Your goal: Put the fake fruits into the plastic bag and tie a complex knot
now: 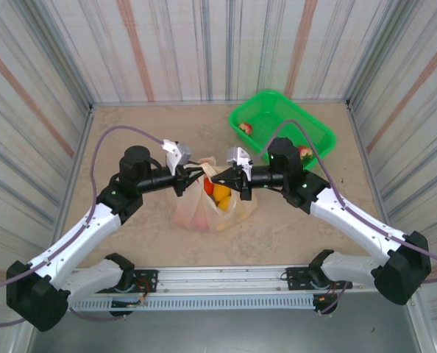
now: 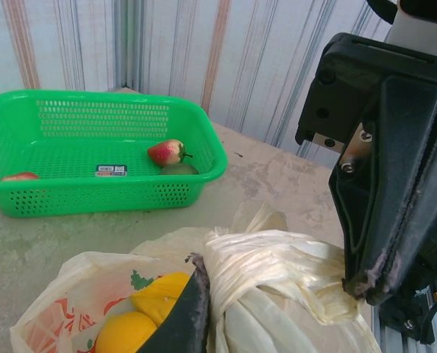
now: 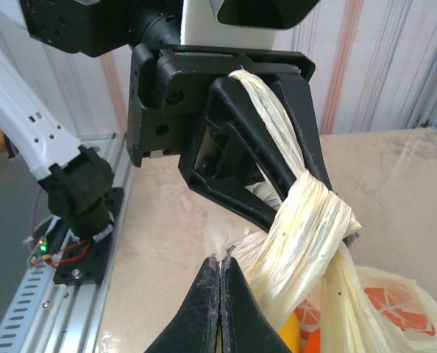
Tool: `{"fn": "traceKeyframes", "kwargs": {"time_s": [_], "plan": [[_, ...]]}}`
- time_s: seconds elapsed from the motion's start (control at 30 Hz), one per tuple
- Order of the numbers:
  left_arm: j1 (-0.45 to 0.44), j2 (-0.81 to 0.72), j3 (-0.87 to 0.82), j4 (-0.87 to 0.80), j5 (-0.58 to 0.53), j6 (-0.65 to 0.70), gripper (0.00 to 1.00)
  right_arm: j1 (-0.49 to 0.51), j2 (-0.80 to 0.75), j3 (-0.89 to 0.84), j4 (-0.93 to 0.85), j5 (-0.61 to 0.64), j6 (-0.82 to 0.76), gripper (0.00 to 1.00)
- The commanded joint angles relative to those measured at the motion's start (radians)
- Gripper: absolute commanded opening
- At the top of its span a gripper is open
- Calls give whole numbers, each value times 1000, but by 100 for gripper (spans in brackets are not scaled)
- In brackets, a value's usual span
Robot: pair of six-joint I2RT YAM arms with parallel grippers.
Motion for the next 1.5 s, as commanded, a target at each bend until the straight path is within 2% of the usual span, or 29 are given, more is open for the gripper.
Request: {"fn": "traceKeyframes", "kwargs": {"time_s": [0.0,0.1,0.2,0.63,1.03,1.1,1.2,1.27,1.47], "plan": [[6,-6,34,-28,-5,-5,19,7,-7,-12,34,14,-16,0],[5,-11,41,-46,-25,-10,35,7,-5,-15,46,7,-10,0],[6,-21,46,-63,-32,-3,38,6,-3,-14,49,2,-11,0],[11,-59,31,-50,-38,-6,35,-8,-15,-24,28,-20,-35,0],[47,-28,0,60,56,-90,37,-9,-34,-51,29,-47,-60,0],[46,-17,-4,81,71,-108,41,1,-32,-50,31,-67,-64,0],[47,13,2,95,96,-140,55,19,-29,-47,35,-65,-74,0],[45,32,9,99,119,-151,61,27,-28,-47,32,-59,-84,0],[34,65,25,81,130,-154,64,44,-13,-37,-1,-44,-132,0]]}}
